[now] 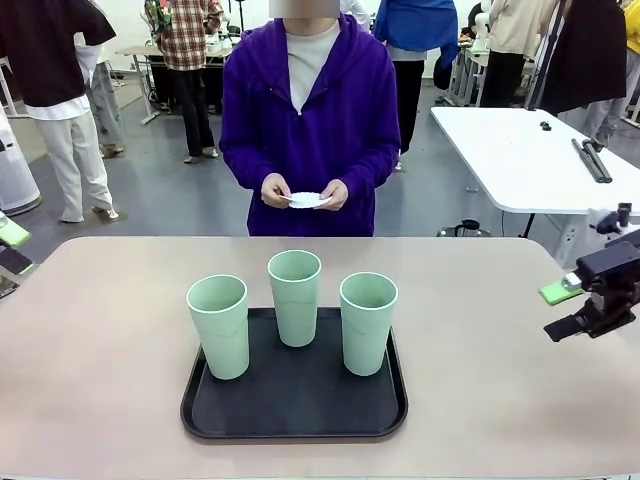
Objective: Place coasters on the table and set cups on them.
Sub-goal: Pick up one Reusable plastic cup and place it on a coaster set by the human.
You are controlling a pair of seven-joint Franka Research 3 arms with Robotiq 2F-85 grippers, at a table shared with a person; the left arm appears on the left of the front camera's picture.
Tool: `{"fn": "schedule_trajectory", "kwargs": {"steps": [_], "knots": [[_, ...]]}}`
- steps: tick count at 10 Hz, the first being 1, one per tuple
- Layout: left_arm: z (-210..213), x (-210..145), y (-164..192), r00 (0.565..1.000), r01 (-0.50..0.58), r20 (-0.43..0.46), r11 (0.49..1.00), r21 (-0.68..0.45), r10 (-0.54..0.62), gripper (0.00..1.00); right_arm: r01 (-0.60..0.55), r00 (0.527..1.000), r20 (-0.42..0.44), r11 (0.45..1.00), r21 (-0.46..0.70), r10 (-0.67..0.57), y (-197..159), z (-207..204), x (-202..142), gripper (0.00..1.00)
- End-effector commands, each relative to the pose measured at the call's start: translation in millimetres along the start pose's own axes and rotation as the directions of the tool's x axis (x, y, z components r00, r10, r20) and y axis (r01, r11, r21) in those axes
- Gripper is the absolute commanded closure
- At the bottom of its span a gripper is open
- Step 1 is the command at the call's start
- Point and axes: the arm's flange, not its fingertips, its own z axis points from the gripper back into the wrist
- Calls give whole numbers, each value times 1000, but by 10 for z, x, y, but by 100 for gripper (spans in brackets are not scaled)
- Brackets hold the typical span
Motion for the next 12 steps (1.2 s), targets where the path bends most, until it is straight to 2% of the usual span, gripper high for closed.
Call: {"fn": "schedule_trajectory", "kwargs": {"steps": [1,4,6,9,12], "knots": [[152,38,208,998,-54,41,996,-69,57,0,12,997,77,997,78,-18,58,172,23,0],[196,-107,599,977,-98,163,968,-230,137,0,-3,987,163,996,90,-12,110,389,-96,0],[61,-264,725,939,-137,258,936,-325,227,0,26,979,200,997,73,-40,122,450,-139,0],[-43,-566,474,906,-178,318,932,-317,281,0,36,973,224,997,66,-50,140,494,-150,0],[14,-825,428,866,-235,365,923,-305,341,0,33,967,249,997,66,-48,156,561,-215,0]]}}
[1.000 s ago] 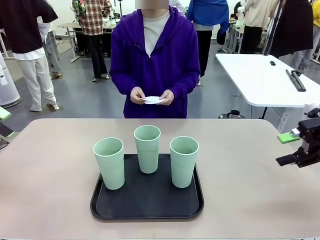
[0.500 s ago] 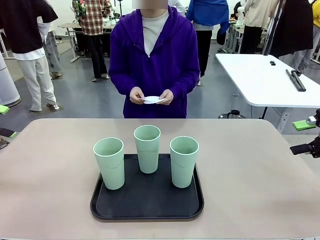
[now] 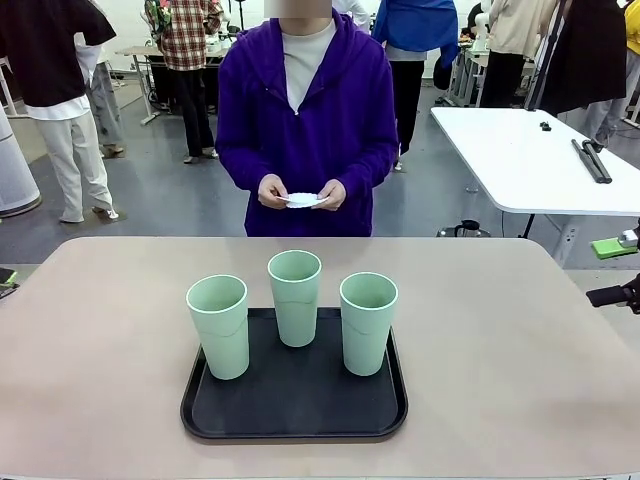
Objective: Place coasters on the table and set cups on them.
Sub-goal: Pick up one Reusable plastic cup and place it on a coaster set by the human.
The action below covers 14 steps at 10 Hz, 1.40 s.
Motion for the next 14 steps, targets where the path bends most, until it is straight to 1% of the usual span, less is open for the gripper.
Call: {"fn": "schedule_trajectory", "kwargs": {"steps": [1,3,4,5,6,14], "knots": [[8,-135,-26,998,-46,48,998,41,44,0,-5,999,37,1000,19,4,49,-16,-92,0],[27,-150,-9,997,-73,27,994,79,72,0,-3,999,49,1000,14,2,59,18,-111,0],[-23,-134,-16,996,-85,-8,990,112,87,0,-1,999,50,1000,13,1,56,14,-106,0],[-40,-126,-16,993,-120,-2,982,149,121,0,-7,999,40,1000,13,6,45,8,-103,0],[54,-116,0,998,-59,20,996,60,58,0,-4,999,32,1000,-8,5,23,97,-34,0],[54,-116,0,998,-59,20,996,60,58,0,-4,999,32,1000,-8,5,23,97,-34,0]]}}
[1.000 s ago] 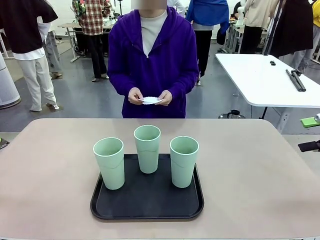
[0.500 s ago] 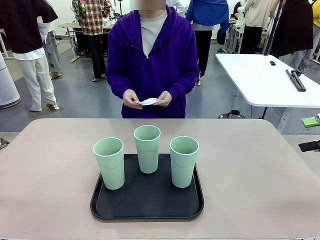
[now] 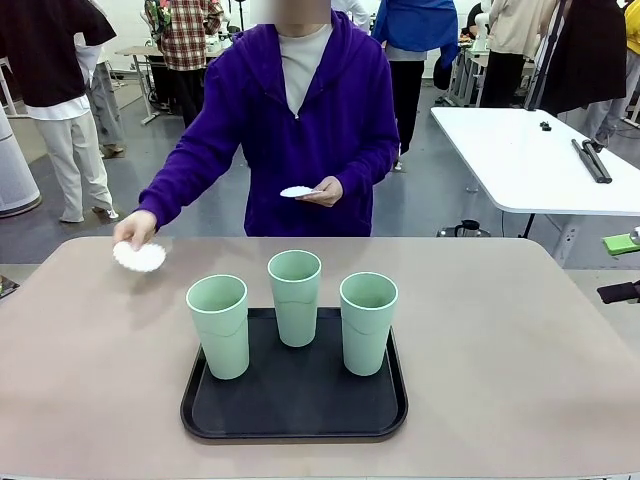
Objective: Place coasters on the table and set cups on them.
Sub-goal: Pick up one Reusable plastic cup and place it on a coaster set by the human.
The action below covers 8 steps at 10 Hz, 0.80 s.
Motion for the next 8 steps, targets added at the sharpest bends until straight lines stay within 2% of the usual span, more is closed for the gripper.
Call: {"fn": "schedule_trajectory", "kwargs": {"steps": [1,8], "knots": [[5,-5,-14,1000,18,7,1000,-22,-18,0,0,1000,-1,1000,1,0,-1,-5,2,0],[5,-5,-14,1000,18,7,1000,-22,-18,0,0,1000,-1,1000,1,0,-1,-5,2,0]]}}
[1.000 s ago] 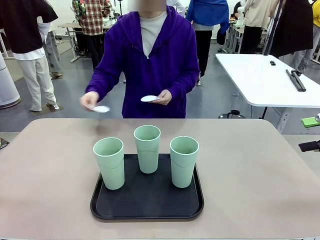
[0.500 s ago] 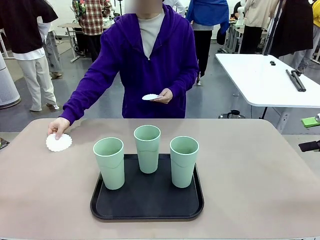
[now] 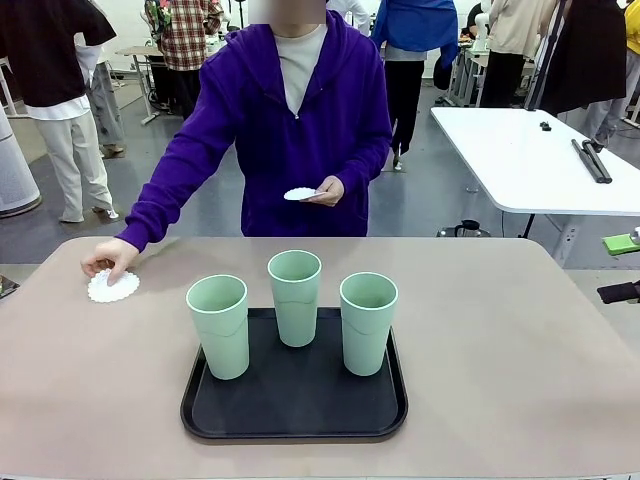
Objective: Place coasters on the table and set cups on them.
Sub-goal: Pick up one Reusable plastic cup and place it on a coaster set by the human.
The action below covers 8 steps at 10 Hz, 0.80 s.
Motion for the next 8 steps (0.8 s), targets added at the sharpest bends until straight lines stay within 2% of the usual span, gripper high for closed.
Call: {"fn": "schedule_trajectory", "kwargs": {"steps": [1,8], "knots": [[5,-5,-14,1000,18,7,1000,-22,-18,0,0,1000,-1,1000,1,0,-1,-5,2,0],[5,-5,-14,1000,18,7,1000,-22,-18,0,0,1000,-1,1000,1,0,-1,-5,2,0]]}}
